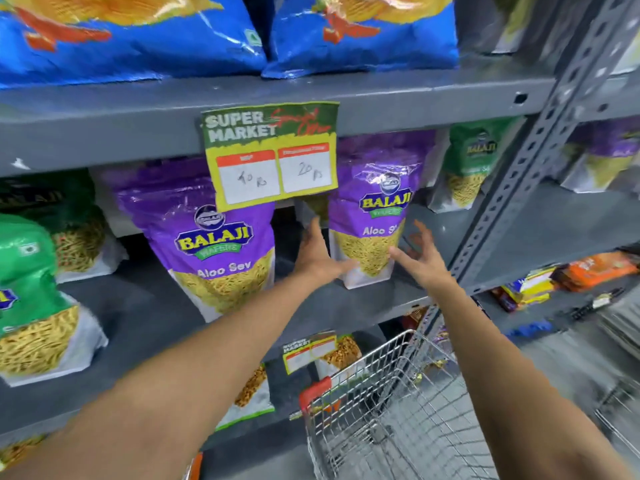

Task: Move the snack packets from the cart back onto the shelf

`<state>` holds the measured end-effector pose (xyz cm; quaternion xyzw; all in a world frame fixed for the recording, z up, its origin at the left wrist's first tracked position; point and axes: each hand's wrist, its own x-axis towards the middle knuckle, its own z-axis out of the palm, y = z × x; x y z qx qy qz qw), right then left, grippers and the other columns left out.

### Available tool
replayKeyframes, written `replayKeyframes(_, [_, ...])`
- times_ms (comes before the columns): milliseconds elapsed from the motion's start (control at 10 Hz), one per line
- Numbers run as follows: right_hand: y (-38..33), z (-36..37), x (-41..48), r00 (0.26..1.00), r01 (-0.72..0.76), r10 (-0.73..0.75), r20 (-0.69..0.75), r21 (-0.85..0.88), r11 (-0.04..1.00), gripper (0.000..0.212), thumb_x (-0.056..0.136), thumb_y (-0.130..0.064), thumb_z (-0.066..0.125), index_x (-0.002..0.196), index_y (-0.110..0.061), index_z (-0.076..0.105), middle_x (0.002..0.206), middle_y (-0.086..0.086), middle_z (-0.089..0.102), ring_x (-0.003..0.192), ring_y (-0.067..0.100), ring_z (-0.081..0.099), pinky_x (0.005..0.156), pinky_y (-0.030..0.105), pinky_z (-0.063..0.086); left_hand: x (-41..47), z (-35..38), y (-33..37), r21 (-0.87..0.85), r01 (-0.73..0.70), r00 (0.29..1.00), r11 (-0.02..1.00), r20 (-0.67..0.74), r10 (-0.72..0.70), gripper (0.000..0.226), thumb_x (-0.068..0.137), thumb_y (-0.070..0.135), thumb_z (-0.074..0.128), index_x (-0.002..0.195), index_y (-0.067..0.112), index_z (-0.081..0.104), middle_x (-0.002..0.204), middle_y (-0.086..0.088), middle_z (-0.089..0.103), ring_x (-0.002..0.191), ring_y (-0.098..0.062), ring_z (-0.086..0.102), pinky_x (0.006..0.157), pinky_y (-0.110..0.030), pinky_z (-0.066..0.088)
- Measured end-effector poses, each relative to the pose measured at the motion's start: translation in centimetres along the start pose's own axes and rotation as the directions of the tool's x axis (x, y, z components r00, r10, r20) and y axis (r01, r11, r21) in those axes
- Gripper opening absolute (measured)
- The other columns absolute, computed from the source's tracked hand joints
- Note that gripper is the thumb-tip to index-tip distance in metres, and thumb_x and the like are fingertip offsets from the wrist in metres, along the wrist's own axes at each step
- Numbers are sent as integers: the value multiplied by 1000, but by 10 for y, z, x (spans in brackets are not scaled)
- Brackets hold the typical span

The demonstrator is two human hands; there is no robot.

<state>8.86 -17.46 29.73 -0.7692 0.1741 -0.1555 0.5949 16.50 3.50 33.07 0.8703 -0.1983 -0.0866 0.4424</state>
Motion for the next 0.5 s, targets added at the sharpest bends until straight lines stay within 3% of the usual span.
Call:
replayKeyframes(100, [-8, 4, 13, 995, 36, -42, 94, 59, 998, 79, 84, -22, 68, 147, -29, 20, 148, 7, 37, 131, 24, 45, 101, 42, 46, 18, 7, 6, -115, -11, 1000, 993, 10, 13, 99, 60, 24, 88, 139, 11, 29, 139, -7, 51, 127, -24, 48, 92, -17, 36])
replayKeyframes(200, [-3, 3, 16, 995, 42, -44, 85, 22, 999, 74, 83, -26, 69, 144, -30, 27, 144, 8, 44, 123, 23, 52, 98, 43, 49, 14, 15, 2, -173, -64, 998, 983, -32, 59, 85, 59, 16, 88, 130, 11, 42, 128, -7, 61, 116, -20, 55, 74, -11, 34])
replayKeyframes(300, [-4, 2, 11, 996, 20, -20, 91, -3, 1000, 78, 76, -40, 72, 140, -35, 29, 140, 5, 46, 125, 25, 50, 103, 51, 46, 11, 16, 2, -201, -98, 995, 975, -49, 90, 81, 58, 18, 89, 126, 11, 45, 127, -6, 61, 115, -20, 56, 79, -16, 38])
replayKeyframes(400, [-10, 4, 12, 994, 24, -24, 104, -5, 1000, 83, 76, -39, 72, 144, -30, 25, 144, 8, 43, 130, 23, 46, 106, 51, 42, 14, 13, 3, -171, -65, 998, 983, -26, 61, 83, 57, 22, 89, 126, 12, 43, 128, -6, 61, 117, -21, 56, 86, -23, 41])
replayKeyframes(500, [-13, 4, 3, 999, 17, -14, 38, -57, 998, 96, 67, -57, 70, 145, -24, 24, 146, 9, 43, 124, 19, 50, 106, 50, 43, 6, 5, 1, -66, -21, 999, 998, -34, 19, 83, 59, 33, 87, 123, 13, 38, 128, -9, 55, 118, -25, 53, 91, -31, 43])
